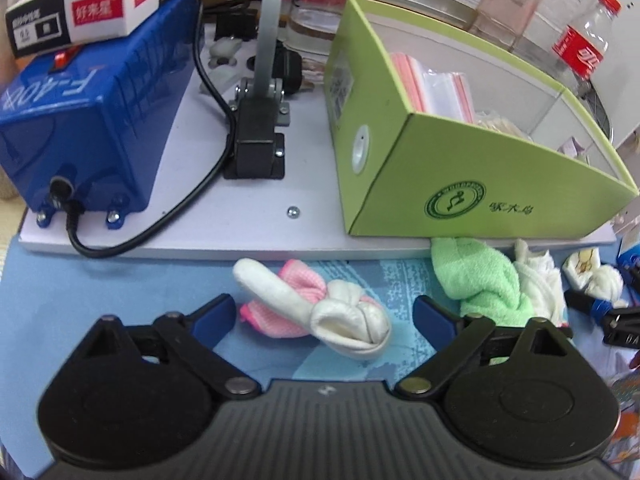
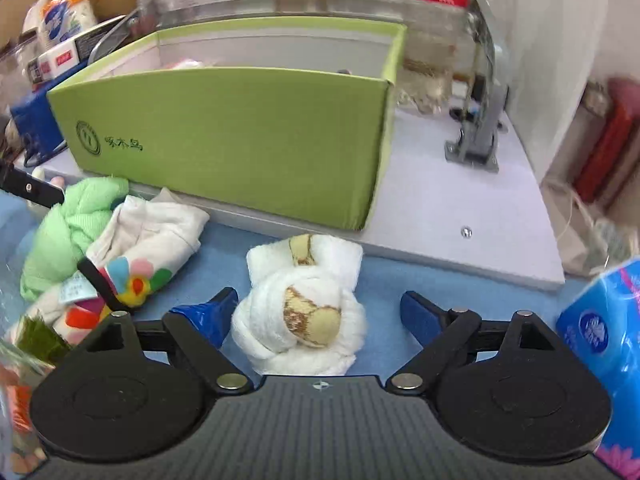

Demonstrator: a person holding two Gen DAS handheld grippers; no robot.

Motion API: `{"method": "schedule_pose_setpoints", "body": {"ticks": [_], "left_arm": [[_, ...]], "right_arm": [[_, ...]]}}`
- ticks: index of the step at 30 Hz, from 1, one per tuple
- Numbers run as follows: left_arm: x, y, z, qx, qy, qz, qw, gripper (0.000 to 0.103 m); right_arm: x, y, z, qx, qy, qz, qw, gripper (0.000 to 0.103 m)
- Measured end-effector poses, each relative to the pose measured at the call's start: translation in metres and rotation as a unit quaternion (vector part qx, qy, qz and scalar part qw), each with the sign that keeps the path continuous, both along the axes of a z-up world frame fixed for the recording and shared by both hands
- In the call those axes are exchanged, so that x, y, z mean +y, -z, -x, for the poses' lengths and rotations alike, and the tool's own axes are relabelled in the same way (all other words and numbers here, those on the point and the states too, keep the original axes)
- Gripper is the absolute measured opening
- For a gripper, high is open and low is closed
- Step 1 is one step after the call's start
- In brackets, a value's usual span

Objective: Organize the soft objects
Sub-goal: 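Grasp pink-white sock with left gripper while right gripper grasps white towel bundle, then lower both held items into green box and open both grippers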

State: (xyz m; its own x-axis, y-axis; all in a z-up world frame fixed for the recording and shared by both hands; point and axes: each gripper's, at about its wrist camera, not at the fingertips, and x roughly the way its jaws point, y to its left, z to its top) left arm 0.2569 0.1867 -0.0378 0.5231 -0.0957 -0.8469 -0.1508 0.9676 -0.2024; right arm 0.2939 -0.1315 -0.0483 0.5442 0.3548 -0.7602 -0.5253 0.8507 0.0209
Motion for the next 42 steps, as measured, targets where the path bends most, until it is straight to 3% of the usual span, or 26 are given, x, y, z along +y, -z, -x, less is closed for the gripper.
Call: {"method": "schedule_pose_setpoints", "body": {"ticks": [2,4,6,8,10,12,15,19,22,25,31,32,35,38,42], "left_arm": [[-0.002,-0.001,0.003,-0.004,0.004,-0.022,0.9997,0.074],[0.000,-0.002,0.006,-0.011,0.006,-0.017,0.9998,0.067],[0.003,-0.005,0.009,-0.018,0.003,-0.009,0.9998,0.053],[0.009,-0.008,0.016,-0.024,0.000,0.011,0.9997,0.048],[0.013,-0.015,0.027,-0.033,-0.002,0.020,0.9992,0.048],[0.018,-0.025,0.039,-0.045,0.000,0.035,0.9984,0.048],[0.025,-0.048,0.054,-0.062,0.006,0.047,0.9970,0.048],[0.021,-0.093,0.050,-0.104,0.018,0.040,0.9936,0.048],[0.009,-0.125,0.029,-0.136,0.030,0.028,0.9898,0.048],[-0.005,-0.141,-0.006,-0.143,0.043,0.035,0.9881,0.048],[-0.035,-0.127,-0.077,-0.122,0.068,0.041,0.9893,0.048],[-0.039,-0.121,-0.085,-0.116,0.074,0.042,0.9896,0.050],[-0.043,-0.109,-0.099,-0.107,0.069,0.028,0.9915,0.086],[-0.041,-0.106,-0.099,-0.113,0.062,0.021,0.9914,0.086],[-0.032,-0.111,-0.082,-0.122,0.054,0.014,0.9910,0.092]], "right_arm": [[-0.004,0.000,-0.001,-0.005,0.016,-0.006,1.000,0.076],[-0.005,0.000,0.000,-0.011,0.015,-0.008,1.000,0.077],[-0.006,-0.001,0.002,-0.010,0.018,-0.004,1.000,0.077],[-0.005,-0.003,0.006,-0.013,0.012,-0.006,1.000,0.067],[-0.008,-0.007,0.013,-0.020,0.012,-0.018,1.000,0.028],[-0.017,-0.012,0.017,-0.008,0.020,-0.050,0.999,0.026],[-0.028,-0.027,0.029,-0.023,0.029,-0.064,0.997,0.026],[-0.041,-0.070,0.037,-0.060,0.032,-0.107,0.992,0.027],[-0.032,-0.109,0.028,-0.101,0.021,-0.113,0.988,0.027],[-0.009,-0.134,0.001,-0.124,0.003,-0.105,0.987,0.027],[0.039,-0.127,-0.063,-0.102,-0.020,-0.085,0.991,0.028],[0.044,-0.120,-0.071,-0.092,-0.022,-0.081,0.992,0.030],[0.056,-0.101,-0.089,-0.054,-0.025,-0.077,0.995,0.033],[0.063,-0.089,-0.093,-0.049,-0.016,-0.060,0.997,0.038],[0.060,-0.096,-0.086,-0.073,-0.013,-0.081,0.994,0.045]]}}
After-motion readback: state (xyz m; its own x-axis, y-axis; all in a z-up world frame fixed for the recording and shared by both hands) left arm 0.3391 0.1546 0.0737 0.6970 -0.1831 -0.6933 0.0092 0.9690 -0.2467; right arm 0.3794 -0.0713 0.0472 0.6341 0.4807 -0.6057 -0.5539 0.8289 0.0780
